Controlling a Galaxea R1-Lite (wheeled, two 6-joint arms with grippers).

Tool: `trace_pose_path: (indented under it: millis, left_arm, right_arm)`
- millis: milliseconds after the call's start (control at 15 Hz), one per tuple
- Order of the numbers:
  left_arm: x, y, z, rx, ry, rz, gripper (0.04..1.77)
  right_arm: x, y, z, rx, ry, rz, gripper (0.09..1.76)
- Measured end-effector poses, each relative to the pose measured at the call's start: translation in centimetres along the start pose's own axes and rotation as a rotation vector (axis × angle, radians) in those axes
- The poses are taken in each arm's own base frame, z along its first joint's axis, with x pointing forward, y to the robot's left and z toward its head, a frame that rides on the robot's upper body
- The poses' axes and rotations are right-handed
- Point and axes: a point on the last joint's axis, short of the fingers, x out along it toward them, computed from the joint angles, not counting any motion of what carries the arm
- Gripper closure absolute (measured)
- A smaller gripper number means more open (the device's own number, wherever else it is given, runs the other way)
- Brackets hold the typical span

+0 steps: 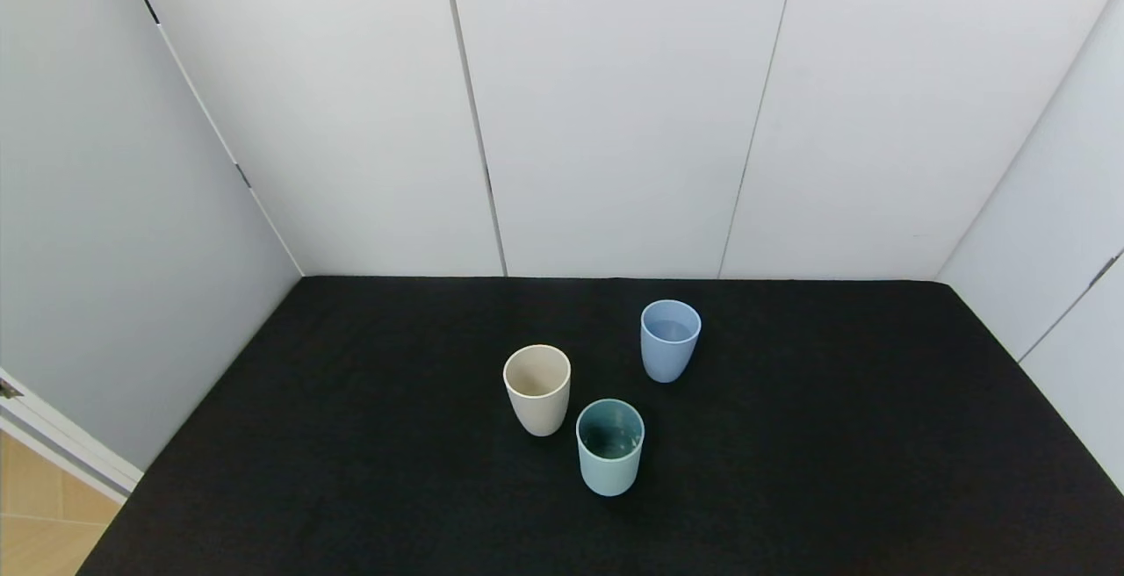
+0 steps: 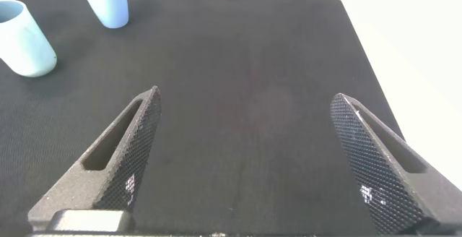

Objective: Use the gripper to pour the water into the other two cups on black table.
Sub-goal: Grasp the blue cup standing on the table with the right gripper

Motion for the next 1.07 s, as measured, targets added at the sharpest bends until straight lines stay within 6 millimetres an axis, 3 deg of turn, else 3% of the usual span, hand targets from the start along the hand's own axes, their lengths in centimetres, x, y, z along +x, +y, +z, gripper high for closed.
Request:
trace_pose_path:
  millis: [400,733,1067]
  left_arm:
    - [0.0,0.0,0.0,0.000,0.000,0.001,0.09]
    - [0.0,0.0,0.0,0.000,0.000,0.000,0.09]
    - [0.0,0.0,0.0,0.000,0.000,0.000,0.09]
  right_arm:
    - [-0.5,0.0,1.5,0.000,-0.009,0.028,0.14]
    - [-0.5,-0.1,6.1,0.000,0.046,0.056,0.14]
    - [2.4,-0.1,11.2,-0.007,0.146,0.165,0.14]
